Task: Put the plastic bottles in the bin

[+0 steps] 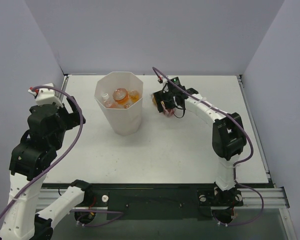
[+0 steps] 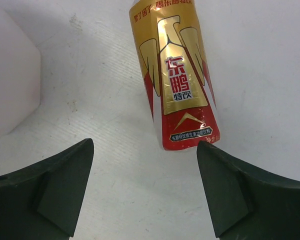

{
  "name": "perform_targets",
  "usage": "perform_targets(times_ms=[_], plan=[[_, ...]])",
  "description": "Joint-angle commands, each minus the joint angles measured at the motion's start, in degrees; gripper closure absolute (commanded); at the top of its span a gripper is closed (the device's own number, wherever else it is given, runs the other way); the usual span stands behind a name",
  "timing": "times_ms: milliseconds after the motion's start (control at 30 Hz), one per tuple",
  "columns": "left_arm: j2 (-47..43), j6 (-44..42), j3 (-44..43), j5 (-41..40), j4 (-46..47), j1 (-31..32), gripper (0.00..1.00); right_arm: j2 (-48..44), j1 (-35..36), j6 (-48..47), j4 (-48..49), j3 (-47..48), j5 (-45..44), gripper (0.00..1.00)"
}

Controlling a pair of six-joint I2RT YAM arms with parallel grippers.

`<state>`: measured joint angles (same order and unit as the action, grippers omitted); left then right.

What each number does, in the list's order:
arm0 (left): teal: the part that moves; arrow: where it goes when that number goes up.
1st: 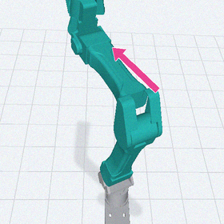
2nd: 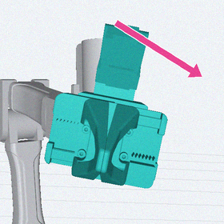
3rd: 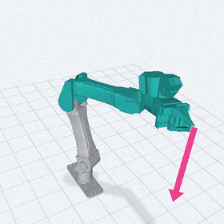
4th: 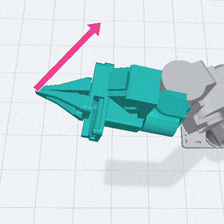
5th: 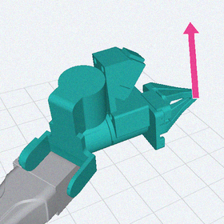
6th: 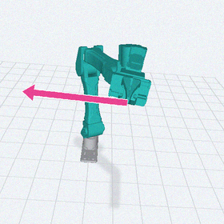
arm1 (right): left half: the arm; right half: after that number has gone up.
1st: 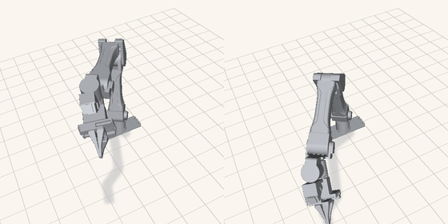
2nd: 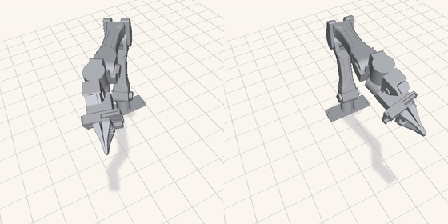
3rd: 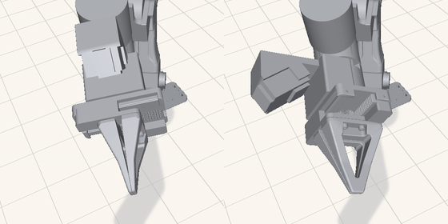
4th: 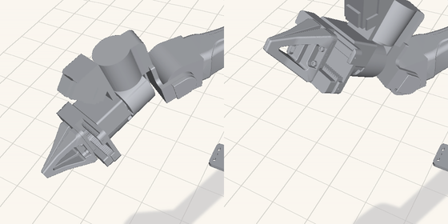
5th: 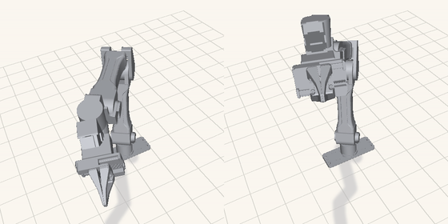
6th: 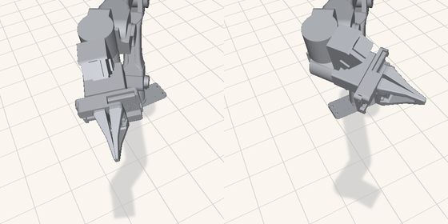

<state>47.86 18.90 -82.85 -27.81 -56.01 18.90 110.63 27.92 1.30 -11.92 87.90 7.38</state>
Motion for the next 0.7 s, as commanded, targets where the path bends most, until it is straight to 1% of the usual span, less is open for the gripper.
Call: perform_targets(times_ms=[0, 300, 400, 600, 667], plan=[[0.1, 0.0, -0.8, -0.5, 0.7, -0.4, 0.05, 2.1, 0.5, -2.8, -3.4, 4.9, -3.7, 0.21], [0.1, 0.3, -0.1, -0.4, 0.7, -0.4, 0.05, 8.4, 0.7, -6.8, -7.4, 10.3, -7.2, 0.20], [0.0, 0.3, 0.1, -0.5, 0.9, -0.4, 0.05, 10.7, 0.6, -7.8, -8.6, 12.5, -10.1, 0.20], [-0.1, 0.3, -0.1, -0.6, 0.8, -0.4, 0.05, 14.1, 0.5, -8.5, -9.9, 14.9, -10.5, 0.19], [-0.1, 0.2, -0.2, -0.8, 0.6, -0.4, 0.05, 14.8, 0.2, -8.2, -10.0, 15.5, -9.3, 0.19]])
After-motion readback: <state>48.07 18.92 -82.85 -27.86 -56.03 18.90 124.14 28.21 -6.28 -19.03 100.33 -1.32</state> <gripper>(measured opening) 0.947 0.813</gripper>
